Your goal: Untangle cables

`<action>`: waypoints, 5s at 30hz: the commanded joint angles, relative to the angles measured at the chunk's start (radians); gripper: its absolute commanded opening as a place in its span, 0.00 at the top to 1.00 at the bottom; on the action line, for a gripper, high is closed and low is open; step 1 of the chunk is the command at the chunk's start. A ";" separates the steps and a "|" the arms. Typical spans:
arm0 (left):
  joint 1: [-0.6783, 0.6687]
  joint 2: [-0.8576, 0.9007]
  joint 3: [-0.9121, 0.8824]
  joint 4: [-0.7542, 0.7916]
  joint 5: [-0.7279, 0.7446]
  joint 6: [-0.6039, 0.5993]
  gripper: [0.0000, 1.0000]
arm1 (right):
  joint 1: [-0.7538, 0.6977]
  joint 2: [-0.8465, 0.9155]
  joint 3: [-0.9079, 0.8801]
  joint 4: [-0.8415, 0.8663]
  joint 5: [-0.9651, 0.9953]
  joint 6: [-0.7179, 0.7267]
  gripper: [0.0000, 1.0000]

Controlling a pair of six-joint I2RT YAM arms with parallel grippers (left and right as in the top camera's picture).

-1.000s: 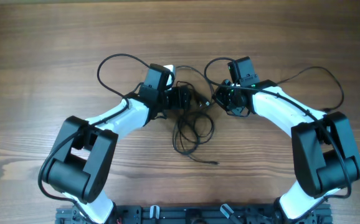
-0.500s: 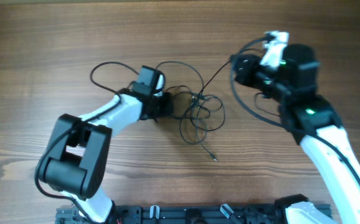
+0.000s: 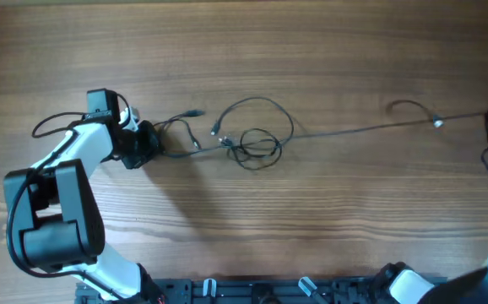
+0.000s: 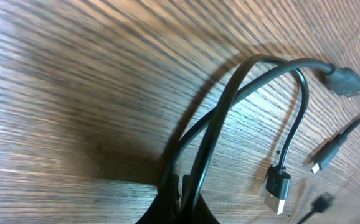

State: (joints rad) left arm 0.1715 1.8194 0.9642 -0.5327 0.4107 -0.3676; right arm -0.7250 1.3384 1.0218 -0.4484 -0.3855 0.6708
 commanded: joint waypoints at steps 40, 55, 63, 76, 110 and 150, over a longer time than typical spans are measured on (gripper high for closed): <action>-0.227 -0.383 -0.028 0.055 -0.126 -0.003 0.96 | 0.085 0.195 0.269 0.131 -0.413 -0.541 0.96; -0.279 -0.383 -0.028 0.035 -0.132 -0.003 0.96 | 0.104 0.219 0.964 -0.242 0.403 -0.566 0.96; -0.279 -0.383 -0.028 0.000 -0.132 -0.003 0.96 | 0.105 0.246 0.964 -0.144 0.584 -0.423 0.96; -0.279 -0.383 -0.028 -0.034 -0.132 -0.003 0.96 | 0.105 0.266 0.964 0.398 0.543 -0.305 0.96; -0.279 -0.383 -0.028 -0.048 -0.109 -0.003 0.96 | 0.099 0.386 1.075 -1.160 0.330 -0.400 0.00; -0.279 -0.383 -0.028 -0.172 -0.537 -0.276 0.96 | 1.390 0.667 0.303 0.004 0.056 0.200 0.51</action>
State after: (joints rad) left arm -0.1146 1.4433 0.9394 -0.7040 -0.1360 -0.6281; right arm 0.6598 1.9976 1.3548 -0.5133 -0.3763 0.7849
